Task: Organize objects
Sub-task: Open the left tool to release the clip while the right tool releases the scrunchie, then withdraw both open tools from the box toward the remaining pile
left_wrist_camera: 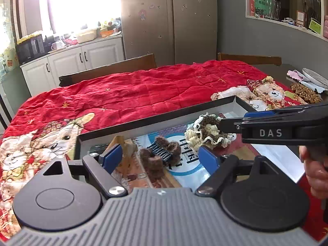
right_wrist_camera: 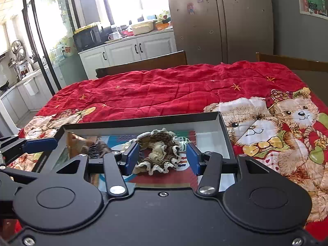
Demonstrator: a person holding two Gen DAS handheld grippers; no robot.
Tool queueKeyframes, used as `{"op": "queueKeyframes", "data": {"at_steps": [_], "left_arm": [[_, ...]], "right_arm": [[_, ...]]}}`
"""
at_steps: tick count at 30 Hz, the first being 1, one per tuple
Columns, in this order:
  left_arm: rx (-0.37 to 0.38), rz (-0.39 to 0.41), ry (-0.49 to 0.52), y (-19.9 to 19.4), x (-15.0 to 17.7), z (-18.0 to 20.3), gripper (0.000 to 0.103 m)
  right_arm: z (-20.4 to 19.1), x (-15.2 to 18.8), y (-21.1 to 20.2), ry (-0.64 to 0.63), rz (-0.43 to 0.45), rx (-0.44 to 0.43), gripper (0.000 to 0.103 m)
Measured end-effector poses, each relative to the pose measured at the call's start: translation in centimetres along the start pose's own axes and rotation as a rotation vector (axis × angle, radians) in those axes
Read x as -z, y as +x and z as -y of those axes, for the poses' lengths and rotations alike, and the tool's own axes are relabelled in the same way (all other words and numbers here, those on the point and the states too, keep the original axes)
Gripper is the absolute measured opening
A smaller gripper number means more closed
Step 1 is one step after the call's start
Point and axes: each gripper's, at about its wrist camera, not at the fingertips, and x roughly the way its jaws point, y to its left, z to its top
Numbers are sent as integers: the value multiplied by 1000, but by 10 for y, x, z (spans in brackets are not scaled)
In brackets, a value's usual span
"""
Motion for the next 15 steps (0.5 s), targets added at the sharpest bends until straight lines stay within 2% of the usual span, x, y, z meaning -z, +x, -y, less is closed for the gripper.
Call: {"op": "queueKeyframes", "data": {"at_steps": [15], "left_arm": [[-16, 78, 18, -61, 8, -4, 93]], "right_arm": [[-19, 11, -56, -79, 10, -41, 49]]}}
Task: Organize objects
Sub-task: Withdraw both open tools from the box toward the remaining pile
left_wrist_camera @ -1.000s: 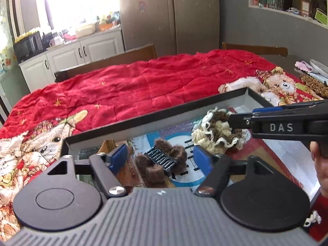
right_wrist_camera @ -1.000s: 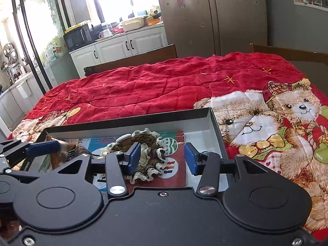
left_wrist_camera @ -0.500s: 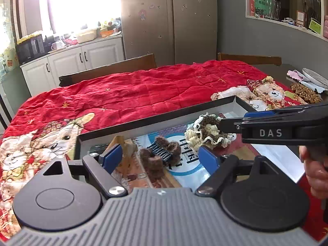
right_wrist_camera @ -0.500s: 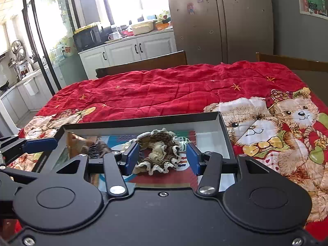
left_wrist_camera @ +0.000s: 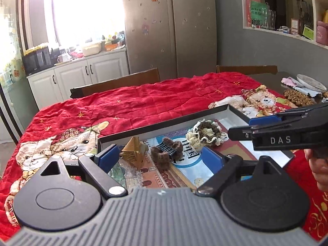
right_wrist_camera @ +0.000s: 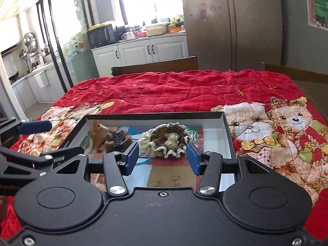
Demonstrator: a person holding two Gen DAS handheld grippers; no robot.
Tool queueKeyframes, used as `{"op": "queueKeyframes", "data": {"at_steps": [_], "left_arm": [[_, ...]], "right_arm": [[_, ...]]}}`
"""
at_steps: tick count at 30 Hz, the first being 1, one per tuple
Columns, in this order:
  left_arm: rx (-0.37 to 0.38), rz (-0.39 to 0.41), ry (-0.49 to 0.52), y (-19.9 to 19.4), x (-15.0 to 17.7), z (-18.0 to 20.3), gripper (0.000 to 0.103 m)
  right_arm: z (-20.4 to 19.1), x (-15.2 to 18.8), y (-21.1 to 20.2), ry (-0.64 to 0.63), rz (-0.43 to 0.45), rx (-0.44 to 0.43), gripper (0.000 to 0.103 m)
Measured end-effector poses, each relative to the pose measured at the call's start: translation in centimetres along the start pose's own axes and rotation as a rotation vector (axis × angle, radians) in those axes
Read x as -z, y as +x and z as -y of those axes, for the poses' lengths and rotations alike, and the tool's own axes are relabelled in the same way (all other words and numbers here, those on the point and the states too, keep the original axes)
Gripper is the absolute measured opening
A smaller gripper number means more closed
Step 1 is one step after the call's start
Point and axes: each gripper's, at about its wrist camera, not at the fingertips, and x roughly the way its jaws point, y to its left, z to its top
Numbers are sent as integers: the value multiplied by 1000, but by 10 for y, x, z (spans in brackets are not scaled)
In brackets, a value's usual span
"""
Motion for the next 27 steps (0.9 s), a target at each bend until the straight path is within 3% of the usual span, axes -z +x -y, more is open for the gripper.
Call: {"op": "queueKeyframes", "data": {"at_steps": [14, 27], "left_arm": [[3, 51, 21, -53, 15, -3, 95], [-5, 44, 50, -87, 43, -9, 95]], "right_arm": [[-17, 20, -60, -68, 15, -29, 49], [-44, 51, -106, -202, 26, -76, 48]]}}
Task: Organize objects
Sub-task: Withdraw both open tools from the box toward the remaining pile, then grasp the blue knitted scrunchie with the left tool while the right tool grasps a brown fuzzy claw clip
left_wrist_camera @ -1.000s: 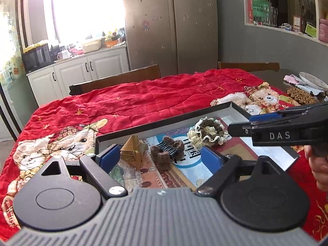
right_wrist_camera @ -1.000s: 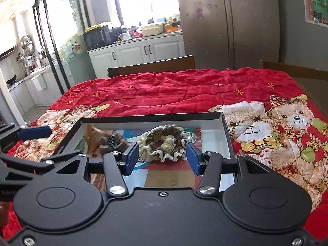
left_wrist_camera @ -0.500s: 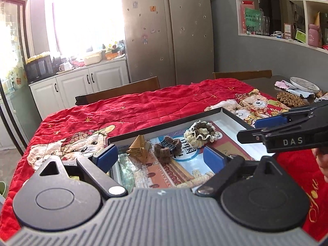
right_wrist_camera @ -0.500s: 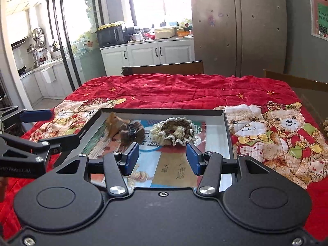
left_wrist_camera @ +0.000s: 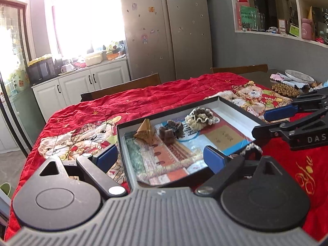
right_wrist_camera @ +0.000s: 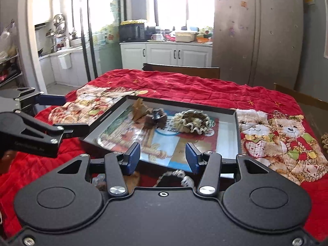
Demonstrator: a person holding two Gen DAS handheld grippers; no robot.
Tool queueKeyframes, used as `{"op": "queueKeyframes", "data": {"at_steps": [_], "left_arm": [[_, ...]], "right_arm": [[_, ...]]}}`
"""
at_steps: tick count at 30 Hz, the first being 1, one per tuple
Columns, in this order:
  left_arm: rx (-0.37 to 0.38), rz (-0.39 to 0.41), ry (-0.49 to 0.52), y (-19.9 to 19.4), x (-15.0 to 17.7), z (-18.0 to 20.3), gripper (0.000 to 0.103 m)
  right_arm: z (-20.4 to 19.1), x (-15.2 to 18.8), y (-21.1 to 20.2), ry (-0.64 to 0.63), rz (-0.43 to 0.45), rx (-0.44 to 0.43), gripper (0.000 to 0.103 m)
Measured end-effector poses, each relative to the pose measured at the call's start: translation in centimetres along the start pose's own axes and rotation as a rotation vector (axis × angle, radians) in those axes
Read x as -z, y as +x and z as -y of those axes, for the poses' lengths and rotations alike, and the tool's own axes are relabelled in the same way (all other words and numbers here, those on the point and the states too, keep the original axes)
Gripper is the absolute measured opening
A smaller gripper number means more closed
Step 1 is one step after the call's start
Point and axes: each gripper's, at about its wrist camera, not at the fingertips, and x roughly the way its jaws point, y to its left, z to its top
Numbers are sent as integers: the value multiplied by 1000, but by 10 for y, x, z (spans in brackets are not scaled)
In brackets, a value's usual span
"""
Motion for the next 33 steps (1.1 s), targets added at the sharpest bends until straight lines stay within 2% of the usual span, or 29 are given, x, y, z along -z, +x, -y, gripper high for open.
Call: {"op": "queueKeyframes", "data": {"at_steps": [15, 20, 25, 33], "left_arm": [[47, -73, 86, -9, 42, 9, 95], [51, -109, 34, 1, 55, 4, 95], [45, -131, -33, 12, 64, -3, 94], [35, -157, -58, 28, 74, -6, 85]], "right_arm": [[-45, 47, -8, -68, -39, -136, 47], [-58, 59, 2, -72, -56, -162, 47], [-60, 68, 12, -49, -59, -149, 48], [-61, 74, 28, -51, -77, -115, 49]]}}
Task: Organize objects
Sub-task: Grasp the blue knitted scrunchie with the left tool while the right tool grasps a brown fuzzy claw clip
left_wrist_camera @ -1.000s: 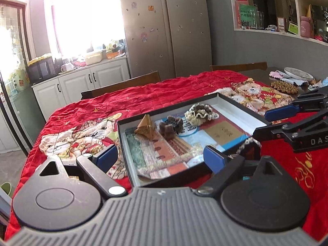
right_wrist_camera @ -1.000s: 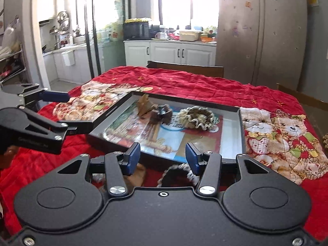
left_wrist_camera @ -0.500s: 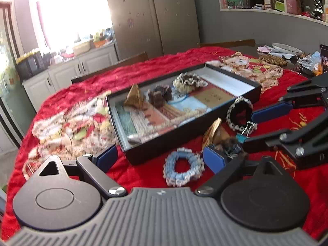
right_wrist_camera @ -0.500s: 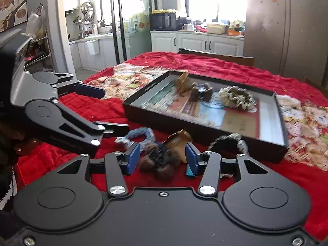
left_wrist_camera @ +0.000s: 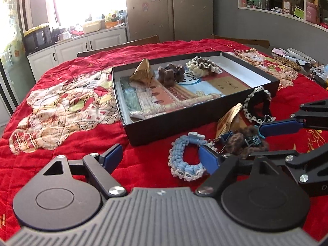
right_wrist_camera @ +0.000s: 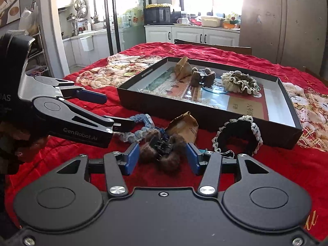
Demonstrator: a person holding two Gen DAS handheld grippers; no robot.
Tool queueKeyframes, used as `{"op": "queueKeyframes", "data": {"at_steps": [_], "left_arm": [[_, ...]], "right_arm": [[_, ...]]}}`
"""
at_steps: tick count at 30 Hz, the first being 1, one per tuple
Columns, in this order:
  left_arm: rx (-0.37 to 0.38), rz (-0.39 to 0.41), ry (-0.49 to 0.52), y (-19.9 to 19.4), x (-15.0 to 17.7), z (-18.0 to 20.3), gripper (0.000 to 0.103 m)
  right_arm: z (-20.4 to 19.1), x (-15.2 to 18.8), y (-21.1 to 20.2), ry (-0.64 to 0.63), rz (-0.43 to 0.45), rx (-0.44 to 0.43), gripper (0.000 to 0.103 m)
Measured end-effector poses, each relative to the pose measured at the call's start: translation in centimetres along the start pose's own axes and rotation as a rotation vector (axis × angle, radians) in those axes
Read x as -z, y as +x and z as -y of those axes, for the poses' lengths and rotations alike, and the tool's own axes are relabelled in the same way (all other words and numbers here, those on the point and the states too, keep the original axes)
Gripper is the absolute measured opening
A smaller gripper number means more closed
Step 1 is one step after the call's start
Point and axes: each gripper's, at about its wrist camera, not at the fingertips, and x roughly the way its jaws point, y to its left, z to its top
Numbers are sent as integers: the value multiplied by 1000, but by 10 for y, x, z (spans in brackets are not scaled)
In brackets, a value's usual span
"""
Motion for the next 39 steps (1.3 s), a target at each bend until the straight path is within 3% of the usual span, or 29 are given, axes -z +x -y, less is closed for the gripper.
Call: {"op": "queueKeyframes", "data": {"at_steps": [9, 14, 19, 25, 36, 39], "left_arm": [[18, -29, -28, 13, 10, 0, 74], [32, -26, -44, 12, 10, 0, 59], [60, -21, -18, 9, 10, 6, 37], [75, -20, -8, 9, 9, 10, 22], [91, -16, -40, 8, 7, 4, 15], [94, -14, -48, 6, 7, 2, 14]], "right_arm": [[3, 3, 10, 20, -7, -1, 49], [4, 4, 13, 28, -13, -9, 45], [3, 5, 14, 24, -16, -14, 41], [5, 4, 13, 36, -15, -23, 37], [5, 3, 7, 25, -8, -24, 33], [5, 3, 4, 27, -4, -31, 26]]}}
